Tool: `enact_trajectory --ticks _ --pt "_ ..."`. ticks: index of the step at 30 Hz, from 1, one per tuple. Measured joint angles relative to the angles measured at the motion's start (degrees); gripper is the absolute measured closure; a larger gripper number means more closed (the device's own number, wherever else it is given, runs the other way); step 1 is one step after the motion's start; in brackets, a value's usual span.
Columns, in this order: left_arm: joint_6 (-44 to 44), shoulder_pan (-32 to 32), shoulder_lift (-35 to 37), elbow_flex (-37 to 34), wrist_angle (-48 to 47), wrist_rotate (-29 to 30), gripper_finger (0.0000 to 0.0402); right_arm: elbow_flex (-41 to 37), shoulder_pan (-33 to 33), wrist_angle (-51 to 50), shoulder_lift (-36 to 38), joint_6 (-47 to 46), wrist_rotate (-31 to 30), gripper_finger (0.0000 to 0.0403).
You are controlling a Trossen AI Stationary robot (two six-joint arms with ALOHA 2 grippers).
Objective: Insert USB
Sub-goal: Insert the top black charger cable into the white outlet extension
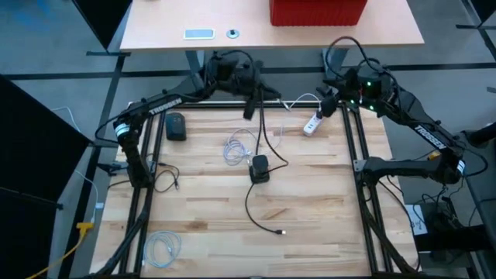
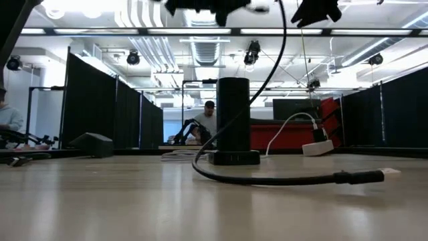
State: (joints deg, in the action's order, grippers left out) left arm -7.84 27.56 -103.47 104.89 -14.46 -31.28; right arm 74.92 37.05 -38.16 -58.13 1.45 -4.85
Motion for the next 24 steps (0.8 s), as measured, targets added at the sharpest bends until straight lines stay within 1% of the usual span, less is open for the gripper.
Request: enact_trajectory --ticks 4,5,8,9,12,16,17,24 --pt "0.16 5.29 -0.04 -4.24 4.96 -5.99 0.0401 -0.33 0.88 1.19 -1.54 -3.04 -4.26 0.0242" --pt "0.16 6.07 -0.04 -4.84 4.98 -7.4 0.0401 -0.33 0.88 1.8 -2.42 -3.1 -4.69 0.0242" --pt "0.84 7.62 -0.14 -5.91 4.84 -14.02 0.0401 -0.33 0.87 4.1 -5.45 -4.14 -5.67 0.0238" --pt "0.87 7.68 -0.15 -6.03 4.88 -15.2 0.0401 -0.33 0.87 5.26 -6.51 -4.9 -5.7 0.0237" --pt "-0.14 7.5 0.07 -6.06 4.81 -16.04 0.0401 -0.35 0.88 9.61 -9.27 -5.52 -5.72 0.0232" --pt "-0.25 7.81 0.15 -6.06 5.23 -15.98 0.0401 0.6 0.88 15.36 -11.2 -2.76 -5.74 0.0227" --pt "0.11 8.0 0.17 -6.06 5.48 -15.92 0.0401 1.02 0.86 16.02 -11.37 -1.71 -5.72 0.0227" --pt "4.48 8.26 0.25 -6.04 5.74 -12.94 0.0401 1.98 0.8 16.08 -10.95 -2.53 -5.54 0.0228"
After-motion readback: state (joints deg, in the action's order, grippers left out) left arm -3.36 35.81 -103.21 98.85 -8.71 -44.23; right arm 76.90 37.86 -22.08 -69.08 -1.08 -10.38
